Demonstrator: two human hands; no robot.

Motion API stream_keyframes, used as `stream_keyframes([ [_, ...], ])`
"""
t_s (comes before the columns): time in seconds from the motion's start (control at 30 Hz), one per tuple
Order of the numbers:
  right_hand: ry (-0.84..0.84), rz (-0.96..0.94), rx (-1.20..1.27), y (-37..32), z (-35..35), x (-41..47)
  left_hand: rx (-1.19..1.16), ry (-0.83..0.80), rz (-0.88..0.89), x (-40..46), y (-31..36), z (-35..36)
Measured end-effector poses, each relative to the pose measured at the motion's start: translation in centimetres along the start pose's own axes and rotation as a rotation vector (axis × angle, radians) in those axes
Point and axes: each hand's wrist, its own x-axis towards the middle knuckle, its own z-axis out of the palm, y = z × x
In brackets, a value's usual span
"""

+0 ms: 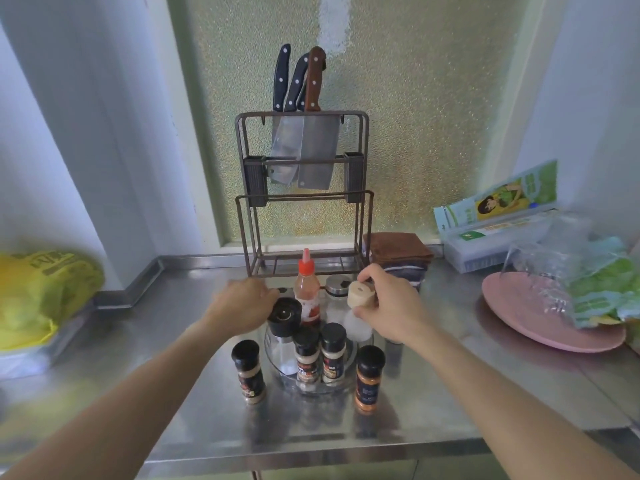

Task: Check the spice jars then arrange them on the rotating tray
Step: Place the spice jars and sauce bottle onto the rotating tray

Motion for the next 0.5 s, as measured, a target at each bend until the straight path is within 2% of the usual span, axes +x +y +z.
stream_keyframes([
  [0.17, -0.019, 0.035, -0.045, 0.3, 2.5, 0.7, -0.114, -0.098, -0.025, 0.1, 0.4, 0.2],
  [0.43, -0.022, 0.011, -0.031, 0.7, 2.3, -0.2, -0.068, -0.060, 0.012, -0.3, 0.5, 0.5],
  [0.5, 0.022, 0.009, 0.007, 0.5, 1.1, -1.1, -0.076, -0.051, 0.019, -0.4, 0.5, 0.5],
])
